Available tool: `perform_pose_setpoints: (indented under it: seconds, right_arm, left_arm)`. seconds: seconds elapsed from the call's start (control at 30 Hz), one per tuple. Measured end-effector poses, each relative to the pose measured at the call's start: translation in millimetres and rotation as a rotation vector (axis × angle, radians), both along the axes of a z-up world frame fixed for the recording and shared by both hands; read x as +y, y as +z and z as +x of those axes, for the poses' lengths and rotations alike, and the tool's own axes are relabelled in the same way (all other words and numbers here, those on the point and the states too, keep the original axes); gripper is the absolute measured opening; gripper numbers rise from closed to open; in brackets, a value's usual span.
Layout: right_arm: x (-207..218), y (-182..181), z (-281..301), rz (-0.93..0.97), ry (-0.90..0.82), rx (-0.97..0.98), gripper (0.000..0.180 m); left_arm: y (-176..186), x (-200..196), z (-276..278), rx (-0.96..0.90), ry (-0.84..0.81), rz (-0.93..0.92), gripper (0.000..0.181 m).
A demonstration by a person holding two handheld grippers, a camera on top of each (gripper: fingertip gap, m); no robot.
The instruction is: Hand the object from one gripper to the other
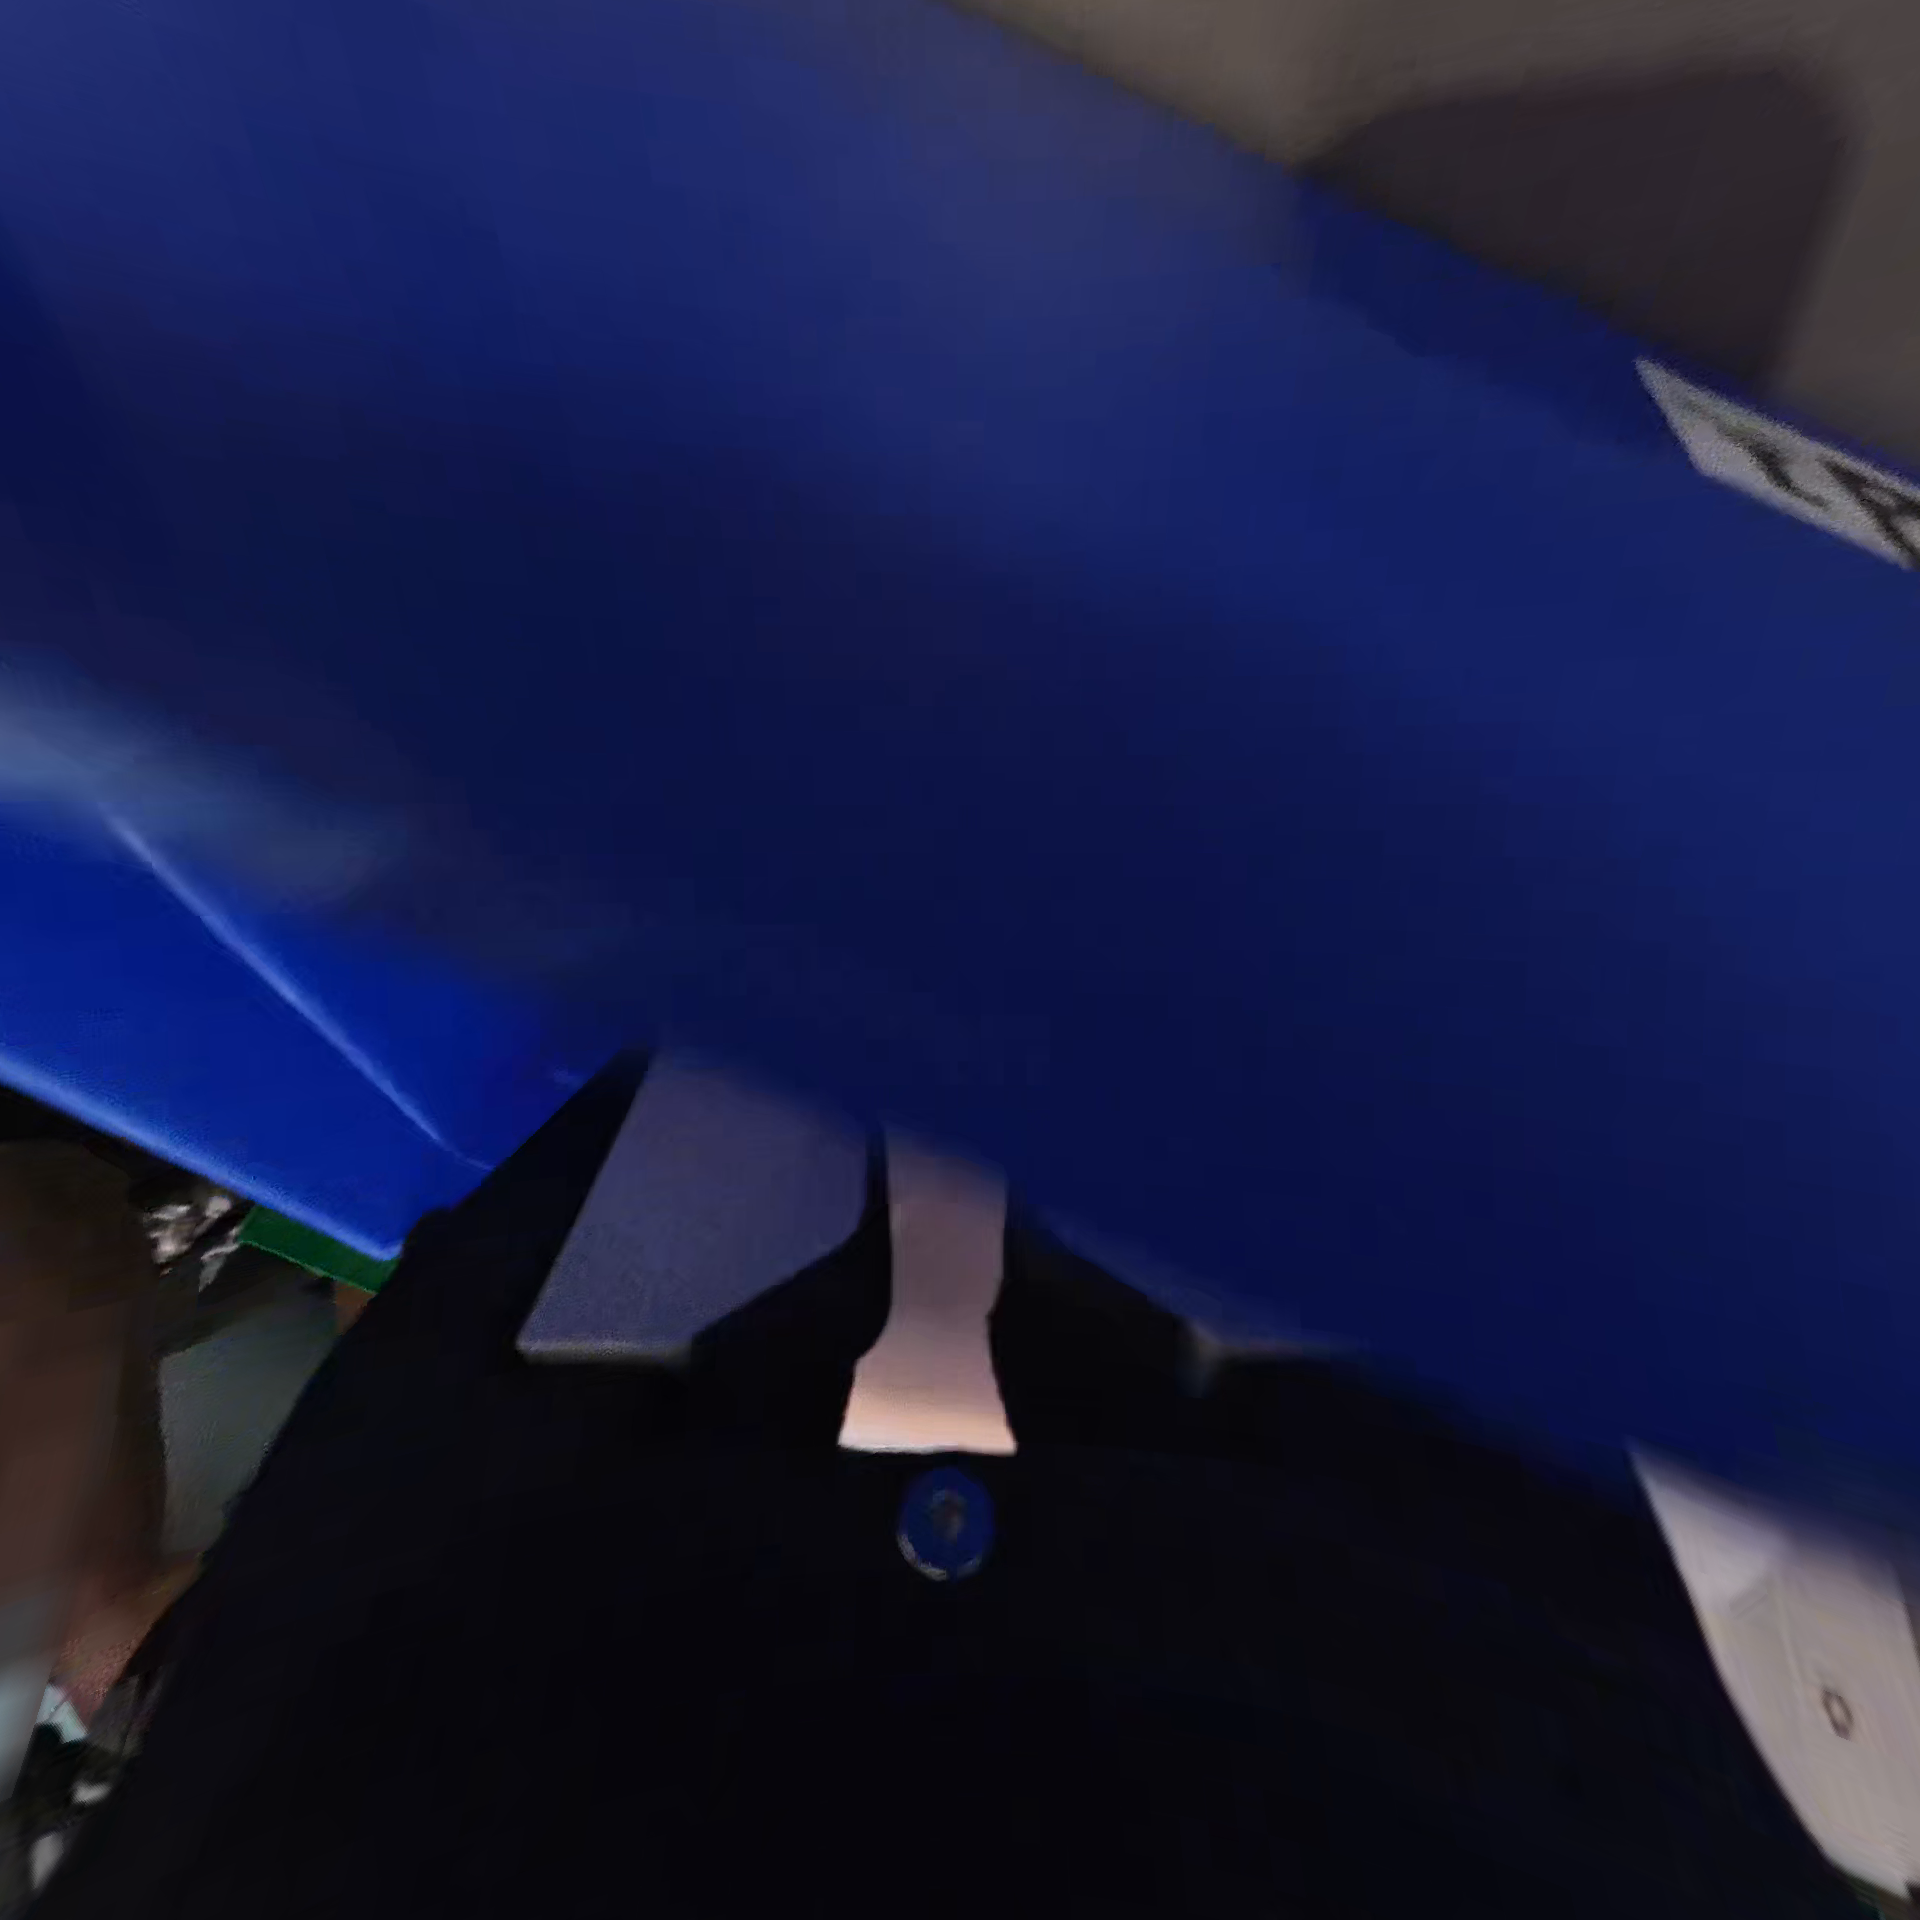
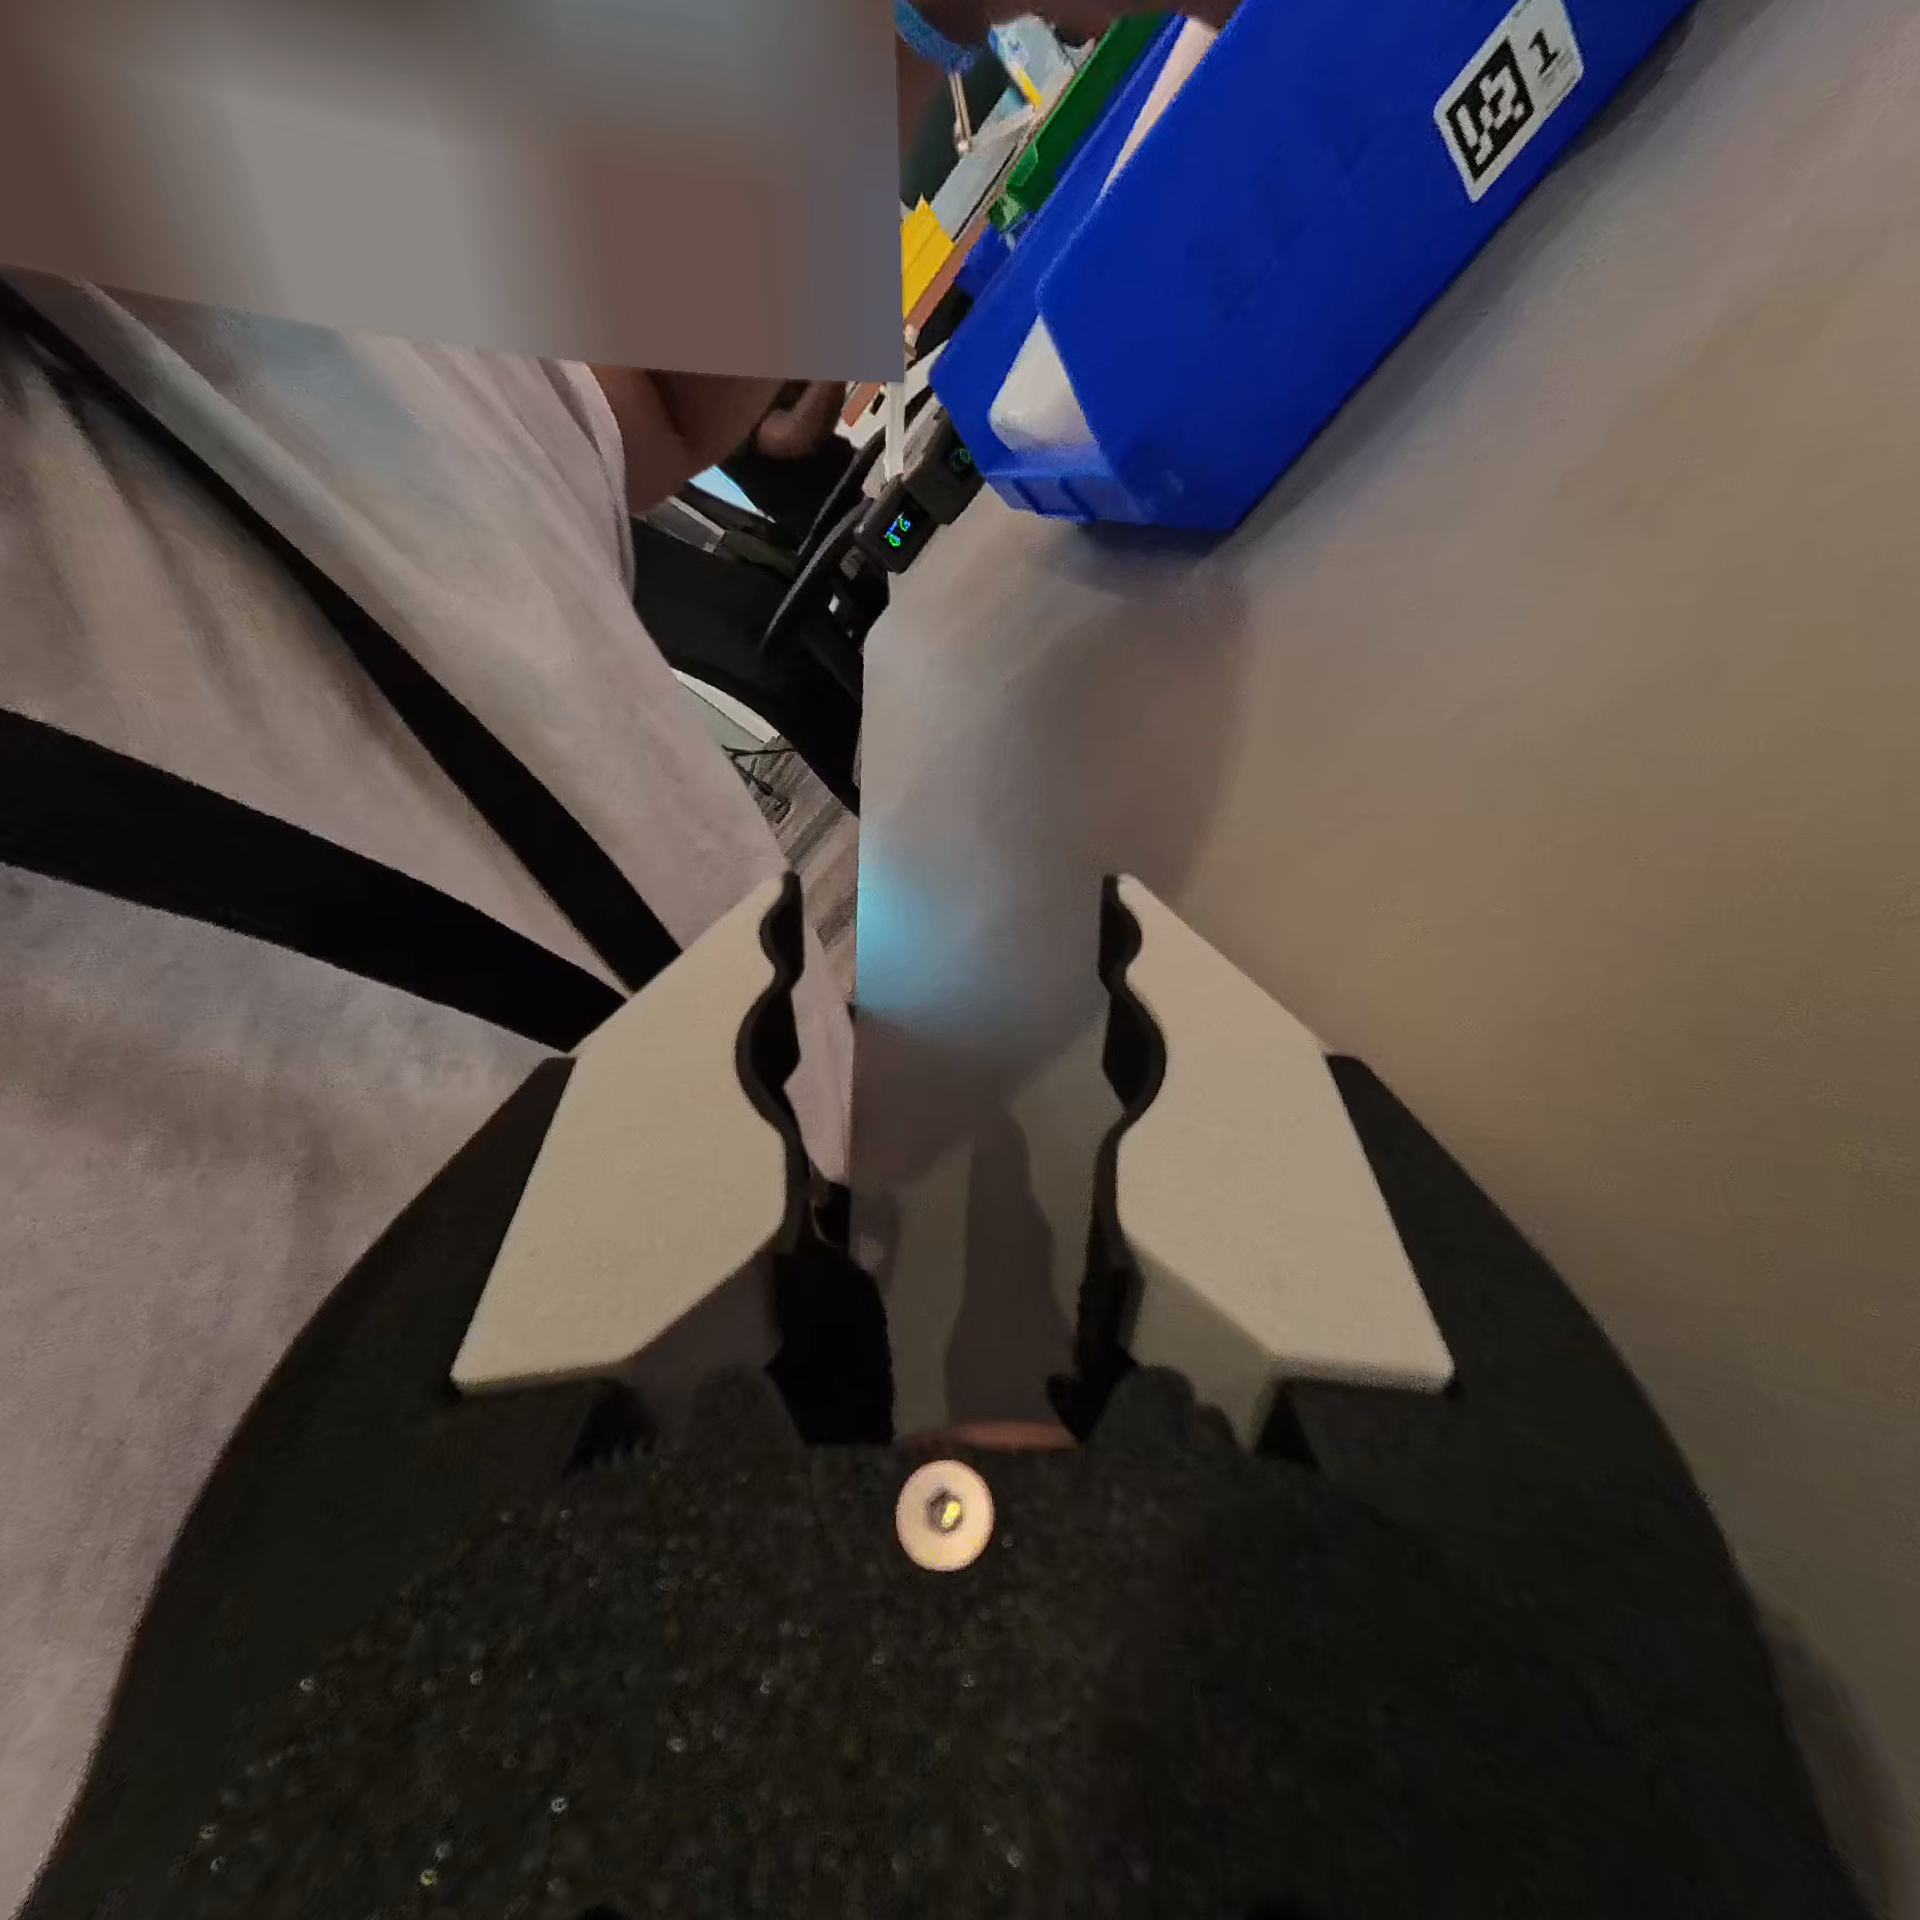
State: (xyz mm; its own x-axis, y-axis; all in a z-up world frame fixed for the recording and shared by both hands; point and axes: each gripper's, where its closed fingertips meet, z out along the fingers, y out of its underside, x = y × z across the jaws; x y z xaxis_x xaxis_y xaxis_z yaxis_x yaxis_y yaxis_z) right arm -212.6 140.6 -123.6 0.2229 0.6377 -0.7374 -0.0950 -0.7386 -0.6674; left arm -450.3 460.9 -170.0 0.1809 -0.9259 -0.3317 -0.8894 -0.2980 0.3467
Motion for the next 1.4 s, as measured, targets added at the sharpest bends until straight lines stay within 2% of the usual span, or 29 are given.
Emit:
perform_pose_setpoints:
  seconds: [0.03,0.13,0.17,0.4,0.5,0.53,0.7,0.77,0.83,0.93,0.97,1.1,1.23,1.3,1.4]
  right_arm:
    - [1,0,-1,-0.005,0.002,0.005,0.057]
    - [1,-1,-3,-0.012,0.001,0.01,0.057]
    - [2,0,-3,-0.012,-0.001,0.014,0.057]
    - [0,1,-4,-0.003,-0.012,-0.01,0.057]
    - [-3,-2,-4,0.016,-0.012,-0.046,0.057]
    - [-4,-3,-4,0.019,-0.011,-0.055,0.057]
    - [-10,-5,-5,0.03,-0.002,-0.087,0.056]
    - [-12,-7,-5,0.033,0.006,-0.103,0.056]
    - [-15,-9,-7,0.032,0.018,-0.114,0.057]
    - [-20,-8,-10,0.035,0.036,-0.116,0.057]
    - [-22,-7,-12,0.039,0.043,-0.114,0.056]
    - [-29,-9,-15,0.056,0.059,-0.135,0.057]
    - [-33,-14,-15,0.074,0.073,-0.173,0.057]
    - [-35,-13,-15,0.075,0.077,-0.175,0.057]
    - [-38,-12,-17,0.074,0.085,-0.168,0.057]
  left_arm:
    - [1,0,2,-0.023,-0.003,0.009,0.018]
    - [9,2,10,-0.134,0.003,0.021,0.01]
    - [16,3,16,-0.185,-0.006,0.024,0.0]
    - [74,20,26,-0.435,0.029,0.119,0.0]
    - [73,25,5,-0.433,0.121,0.104,0.0]
    - [73,30,-3,-0.432,0.155,0.132,0.003]
    - [74,13,-16,-0.526,0.268,0.052,0.057]
    - [70,5,-13,-0.523,0.202,0.037,0.072]
    - [57,-1,-8,-0.467,0.099,0.029,0.076]
    - [31,-4,-3,-0.32,0.054,-0.025,0.069]
    - [25,-1,-2,-0.278,0.059,-0.028,0.061]
    - [2,10,-7,-0.191,0.15,-0.072,0.057]
    - [-16,7,-3,-0.192,0.216,-0.161,0.059]
    - [-15,10,-3,-0.184,0.218,-0.175,0.041]
    - [-11,6,-2,-0.203,0.242,-0.217,0.035]
